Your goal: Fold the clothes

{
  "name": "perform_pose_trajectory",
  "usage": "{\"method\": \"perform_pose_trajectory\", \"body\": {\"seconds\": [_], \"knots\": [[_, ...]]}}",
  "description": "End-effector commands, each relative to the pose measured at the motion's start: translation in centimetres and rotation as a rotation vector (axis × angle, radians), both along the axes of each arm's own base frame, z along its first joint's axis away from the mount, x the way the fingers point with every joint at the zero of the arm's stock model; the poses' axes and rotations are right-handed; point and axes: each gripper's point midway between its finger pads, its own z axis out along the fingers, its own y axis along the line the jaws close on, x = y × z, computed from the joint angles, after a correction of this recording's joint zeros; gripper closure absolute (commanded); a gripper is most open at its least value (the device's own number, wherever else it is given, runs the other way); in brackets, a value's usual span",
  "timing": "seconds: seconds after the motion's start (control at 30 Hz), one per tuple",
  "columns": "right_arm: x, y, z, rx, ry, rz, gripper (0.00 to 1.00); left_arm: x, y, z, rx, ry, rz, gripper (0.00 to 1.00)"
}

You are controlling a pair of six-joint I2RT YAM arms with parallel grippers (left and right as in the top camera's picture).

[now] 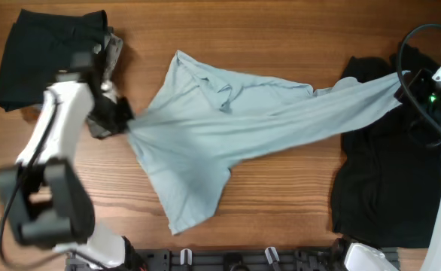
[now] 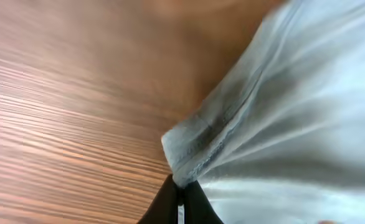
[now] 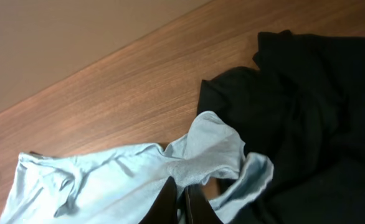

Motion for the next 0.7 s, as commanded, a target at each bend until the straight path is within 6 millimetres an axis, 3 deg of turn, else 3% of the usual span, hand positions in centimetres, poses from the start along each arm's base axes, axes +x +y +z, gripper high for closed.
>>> {"method": "perform_pose_trajectory", "body": {"seconds": [0.0,0.07,0.1,0.17,0.2,0.23,0.37,0.47,0.57,0.67], "knots": [[0.3,0.0,2.4,-0.041,-0.081,0.02,0.96,0.5,4.6,7.7,0.069,-0.239,0.105,0.96],[0.0,0.2,3.8,-0.047,-0.13,0.011,0.96,0.0,6.8,11.1,0.104,-0.355,0.173,0.96],[-0.3,0.3,4.5,-0.054,-0.151,0.012,0.96,-0.7,8.3,13.9,0.139,-0.453,0.221,0.96],[-1.2,0.7,5.9,-0.048,-0.191,-0.003,0.95,-1.8,9.8,17.4,0.188,-0.576,0.272,0.96],[-1.6,0.8,6.3,-0.044,-0.204,-0.01,0.96,-2.3,10.2,18.8,0.207,-0.625,0.288,0.96],[-2.6,1.2,7.2,-0.012,-0.231,-0.038,0.96,-3.3,10.5,21.4,0.243,-0.716,0.308,0.96],[-6.4,2.7,8.5,-0.004,-0.253,-0.048,0.96,-6.3,10.5,27.0,0.323,-0.912,0.345,0.96],[-9.7,3.7,8.3,-0.008,-0.23,-0.06,0.96,-8.3,10.2,29.1,0.373,-0.981,0.364,0.96],[-12.4,2.8,7.3,-0.024,-0.167,-0.166,0.96,-10.2,11.3,30.6,0.467,-0.991,0.448,0.96],[-13.8,3.2,8.5,-0.033,-0.178,-0.174,0.96,-11.0,10.9,32.9,0.48,-1.039,0.452,0.96]]}}
